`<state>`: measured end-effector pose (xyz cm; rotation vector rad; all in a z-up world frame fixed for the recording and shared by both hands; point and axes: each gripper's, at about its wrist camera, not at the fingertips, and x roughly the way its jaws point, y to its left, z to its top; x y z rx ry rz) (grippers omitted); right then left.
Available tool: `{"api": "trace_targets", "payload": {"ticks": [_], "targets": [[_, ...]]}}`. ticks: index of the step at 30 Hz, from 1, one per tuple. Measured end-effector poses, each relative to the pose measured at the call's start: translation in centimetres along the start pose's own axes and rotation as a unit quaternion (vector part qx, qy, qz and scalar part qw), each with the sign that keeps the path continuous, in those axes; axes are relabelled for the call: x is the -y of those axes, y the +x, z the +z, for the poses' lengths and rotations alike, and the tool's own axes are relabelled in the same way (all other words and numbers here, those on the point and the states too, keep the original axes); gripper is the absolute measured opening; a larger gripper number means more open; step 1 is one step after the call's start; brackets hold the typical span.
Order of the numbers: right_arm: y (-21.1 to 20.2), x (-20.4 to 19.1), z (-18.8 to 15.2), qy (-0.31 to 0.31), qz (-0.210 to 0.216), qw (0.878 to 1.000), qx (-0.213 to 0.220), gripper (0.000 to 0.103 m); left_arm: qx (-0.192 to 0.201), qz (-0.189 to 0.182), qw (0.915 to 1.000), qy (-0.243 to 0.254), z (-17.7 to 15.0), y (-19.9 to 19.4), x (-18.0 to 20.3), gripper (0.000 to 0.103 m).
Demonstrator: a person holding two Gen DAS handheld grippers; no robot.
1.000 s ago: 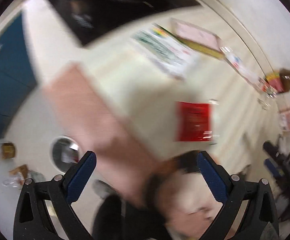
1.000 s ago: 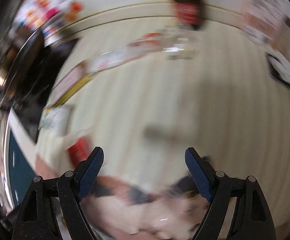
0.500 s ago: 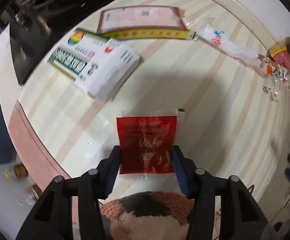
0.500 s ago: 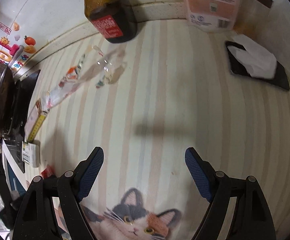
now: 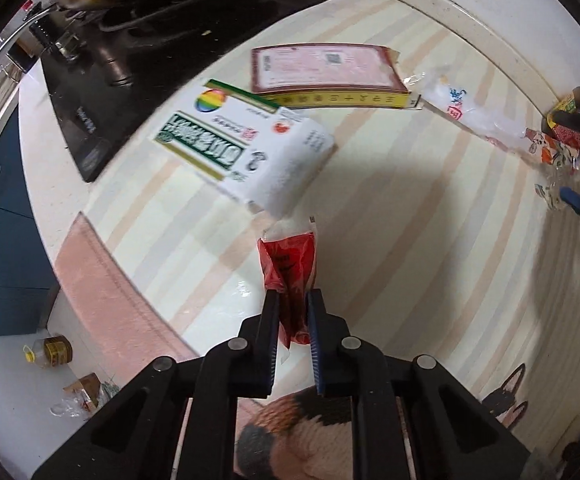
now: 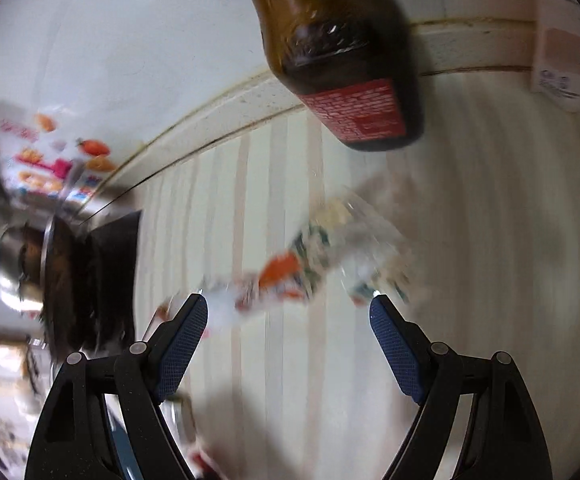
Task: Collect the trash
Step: 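Grasp the red packet with the left tool while the right tool grasps the clear plastic wrapper, then carry packet and wrapper to the wastebasket and open both tools over it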
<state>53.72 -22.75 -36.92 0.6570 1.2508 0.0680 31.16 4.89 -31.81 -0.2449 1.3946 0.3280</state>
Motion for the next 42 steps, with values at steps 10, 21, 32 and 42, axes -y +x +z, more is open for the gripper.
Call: {"api": "trace_targets", "payload": {"ticks": [10,21,32,42], "targets": [[1.4,-0.7,-1.0,-0.011,-0.038,0.999,0.024,0.002,0.012,0.011,0.9998,-0.006,-1.0,-0.9,-1.8,0.002],[-6.8,-1.9,-7.0,-0.093,-0.002,0.994,0.064,0.002,0.049,-0.054,0.9956,-0.058,-2.9,-5.0,-7.6,0.001],[-9.8,-7.4,-15.8,-0.209,0.032,0.977,0.035,0.001,0.096,-0.051,0.9872,-0.117,-6.9,-9.9,-16.0,0.001],[-3.3,-18.5,-31.1,-0.359,0.060,0.930,-0.050,0.001,0.071,-0.029,0.9662,-0.246,-15.8,-6.1,-29.6,0.001]]}}
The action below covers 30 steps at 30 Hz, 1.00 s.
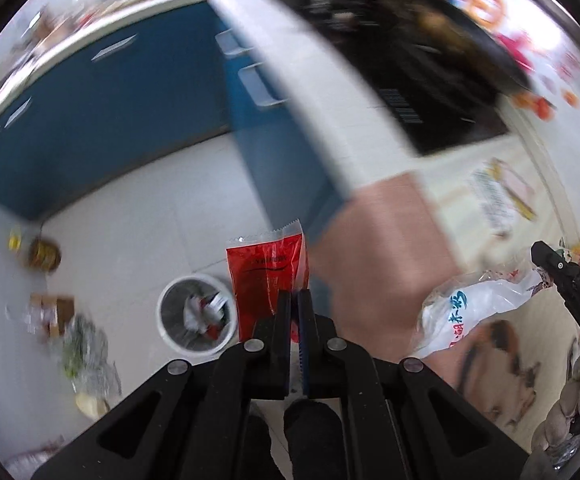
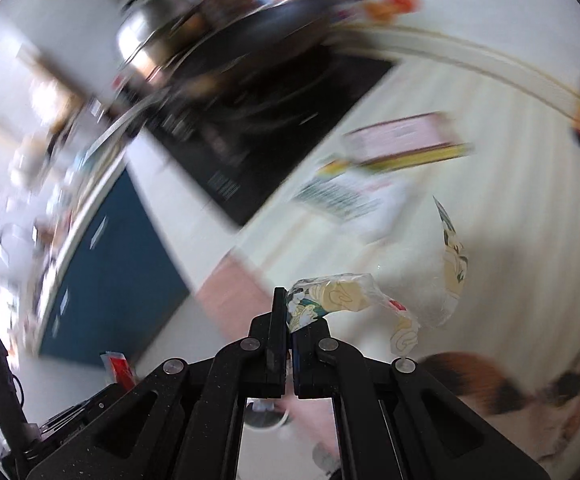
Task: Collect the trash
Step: 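Carry packet and wrapper to the wastebasket and open both tools over it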
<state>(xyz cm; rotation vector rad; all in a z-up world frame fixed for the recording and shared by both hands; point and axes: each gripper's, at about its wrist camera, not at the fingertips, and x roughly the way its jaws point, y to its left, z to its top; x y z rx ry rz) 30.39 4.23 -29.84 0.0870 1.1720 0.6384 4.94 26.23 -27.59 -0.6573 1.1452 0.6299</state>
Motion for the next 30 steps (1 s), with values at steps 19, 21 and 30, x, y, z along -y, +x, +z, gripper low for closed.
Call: {"api": "trace_targets", "payload": {"ticks": [19,21,30], "targets": [[43.9,-14.3,-27.7,-0.237,-0.051,0.962,-0.125,0.001,-0.132,-0.014,0.9541,-0.269,-12.0,36.4,-31.4,0.000],[48.3,-13.3,-30.1,-0.244,-0.062,0.959,-0.134,0.001,-0.148,-0.020,0.9505,-0.272,-13.2,41.2,-32.6,0.000],[57.6,-12.8,-36.8,-0.279,-0.062,0.943,-0.174,0.008,-0.153,0.030,0.9536,-0.257,-15.9,46.7,-35.8,0.006]]}}
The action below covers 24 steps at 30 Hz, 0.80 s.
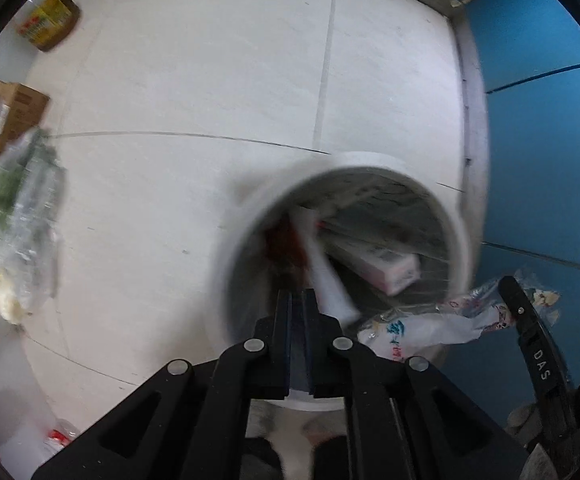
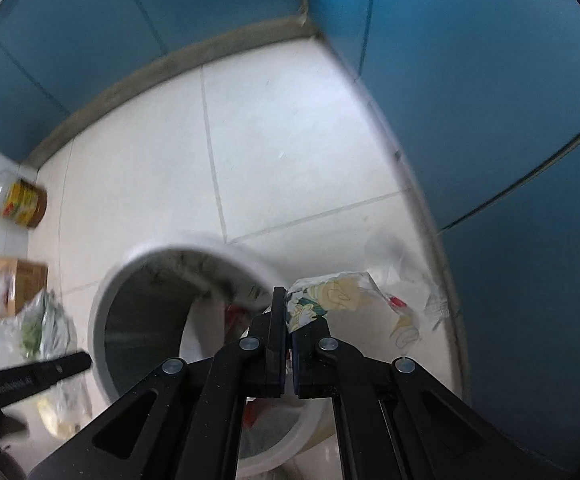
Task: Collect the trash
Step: 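Carry packet and wrapper to the wastebasket and open both tools over it, then move both open tools back toward the counter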
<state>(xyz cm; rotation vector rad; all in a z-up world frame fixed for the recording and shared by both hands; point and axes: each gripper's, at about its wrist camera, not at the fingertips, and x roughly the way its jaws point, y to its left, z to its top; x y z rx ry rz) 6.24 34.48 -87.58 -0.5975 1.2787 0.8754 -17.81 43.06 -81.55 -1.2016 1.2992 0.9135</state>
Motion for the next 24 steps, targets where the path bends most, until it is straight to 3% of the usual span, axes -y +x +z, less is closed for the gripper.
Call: {"api": "trace_targets", "payload": {"ticks": [1,2,3,5,8,12,18,24], "targets": [[0.2,-0.3,-0.4,-0.006,0.008,1.000,-0.014,0.015,0.009,0.018,0.9998,0.006,-0.3,-0.5,-0.5,0.007],[0.2,-0.6,-0.3,-0.005,0.016,1.000,-0.019,0.037,0.016,0.029,0.9994,0.011,-0.6,-0.9,-0.6,0.018],[0.1,-0.5,-0.3,0.001,0.028,0.999,-0.024,0.057,0.028,0.045,0.9984,0.019,-1.0,-1.7,-0.9,0.049],[-1.0,-0.3,-0.6,0.012,0.042,0.999,-0.024,0.064,0.056,0.077,0.9951,0.025,-1.3,-3.2,-1.2,0.096],[-2.9,0.0,-0.7,0.022,0.058,0.998,-0.023,0.067,0.097,0.102,0.9896,0.031,-1.9,-5.5,-1.3,0.096],[-7.7,0.5,-0.7,0.020,0.057,0.998,-0.015,0.102,0.122,0.080,0.9885,0.039,-2.6,-9.2,-1.2,0.103],[-16.9,-0.2,-0.5,-0.030,0.040,0.999,-0.001,0.102,0.147,0.099,0.9829,0.052,-5.0,-16.9,1.0,0.103],[-29.3,-0.8,0.3,-0.078,0.038,0.996,0.018,0.102,0.158,0.099,0.9811,0.050,-9.2,-27.1,3.2,0.103]]}}
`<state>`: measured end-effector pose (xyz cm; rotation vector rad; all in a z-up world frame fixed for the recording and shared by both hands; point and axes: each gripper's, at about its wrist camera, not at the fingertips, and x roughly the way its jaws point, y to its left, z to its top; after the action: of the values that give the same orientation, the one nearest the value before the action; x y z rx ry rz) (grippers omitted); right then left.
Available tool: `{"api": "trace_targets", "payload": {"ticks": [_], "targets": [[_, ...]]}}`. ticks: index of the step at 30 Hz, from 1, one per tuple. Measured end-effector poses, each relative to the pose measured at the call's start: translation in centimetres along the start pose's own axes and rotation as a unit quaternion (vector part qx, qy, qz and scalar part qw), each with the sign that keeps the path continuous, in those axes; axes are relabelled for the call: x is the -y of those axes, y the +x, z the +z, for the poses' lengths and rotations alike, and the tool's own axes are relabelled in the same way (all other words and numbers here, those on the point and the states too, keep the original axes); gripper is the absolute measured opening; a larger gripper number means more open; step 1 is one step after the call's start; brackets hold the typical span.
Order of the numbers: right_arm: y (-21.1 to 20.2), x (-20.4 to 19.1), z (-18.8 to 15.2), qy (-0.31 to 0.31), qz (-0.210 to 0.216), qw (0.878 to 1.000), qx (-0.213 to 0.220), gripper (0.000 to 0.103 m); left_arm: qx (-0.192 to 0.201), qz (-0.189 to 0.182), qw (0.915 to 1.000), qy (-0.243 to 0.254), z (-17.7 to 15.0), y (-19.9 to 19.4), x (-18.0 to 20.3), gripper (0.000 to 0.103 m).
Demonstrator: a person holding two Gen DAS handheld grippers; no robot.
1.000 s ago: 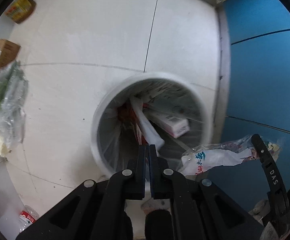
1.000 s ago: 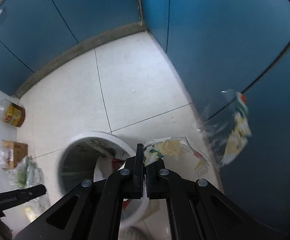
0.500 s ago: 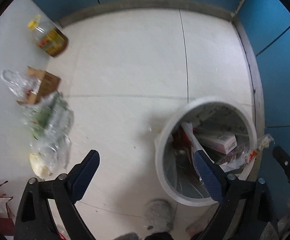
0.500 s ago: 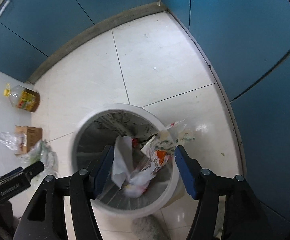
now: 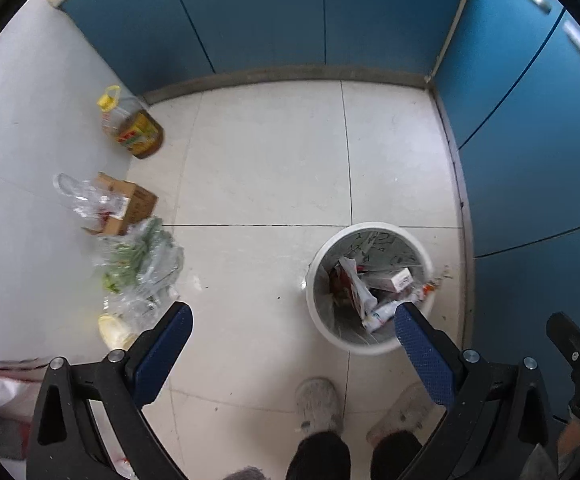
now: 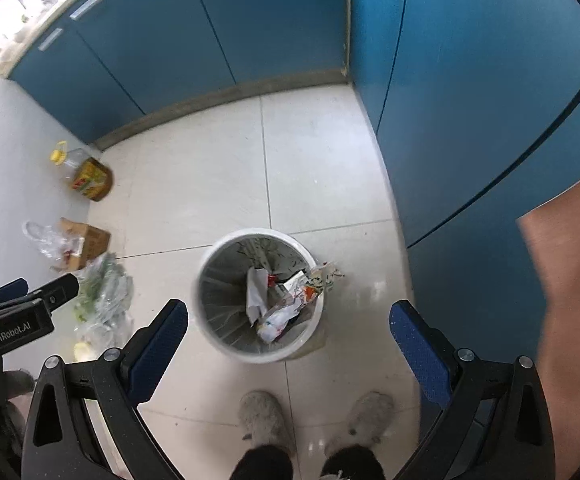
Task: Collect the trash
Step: 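Move both open tools back toward the counter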
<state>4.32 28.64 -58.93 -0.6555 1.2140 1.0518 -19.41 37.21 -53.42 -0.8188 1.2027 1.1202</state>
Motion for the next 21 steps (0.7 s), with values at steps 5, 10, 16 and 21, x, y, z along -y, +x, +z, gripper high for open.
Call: {"api": "trace_targets", "payload": {"ticks": [5,10,16,21], "targets": [[-9.8,-0.3,1.1,-0.014,0.000,1.000,0.008,0.102,0.013,0.001,0.9999,0.002,-0.8,-8.6,-0.2,0.103],[-18.4,-0.1,1.5,-0.020,0.009,0.999,0.024,0.102,0.034,-0.008,0.9994,-0.004,-1.7,-16.8,-0.2,0.103],[-27.4,0.5,0.6,-0.003,0.046,0.998,0.053,0.102,0.087,0.005,0.9960,0.019,-2.5,-25.6,1.7,0.103],[-32.5,3.1,-0.1,0.060,0.076,0.993,0.071,0.102,0.138,0.040,0.9887,0.044,-2.4,-30.8,4.0,0.103]]}}
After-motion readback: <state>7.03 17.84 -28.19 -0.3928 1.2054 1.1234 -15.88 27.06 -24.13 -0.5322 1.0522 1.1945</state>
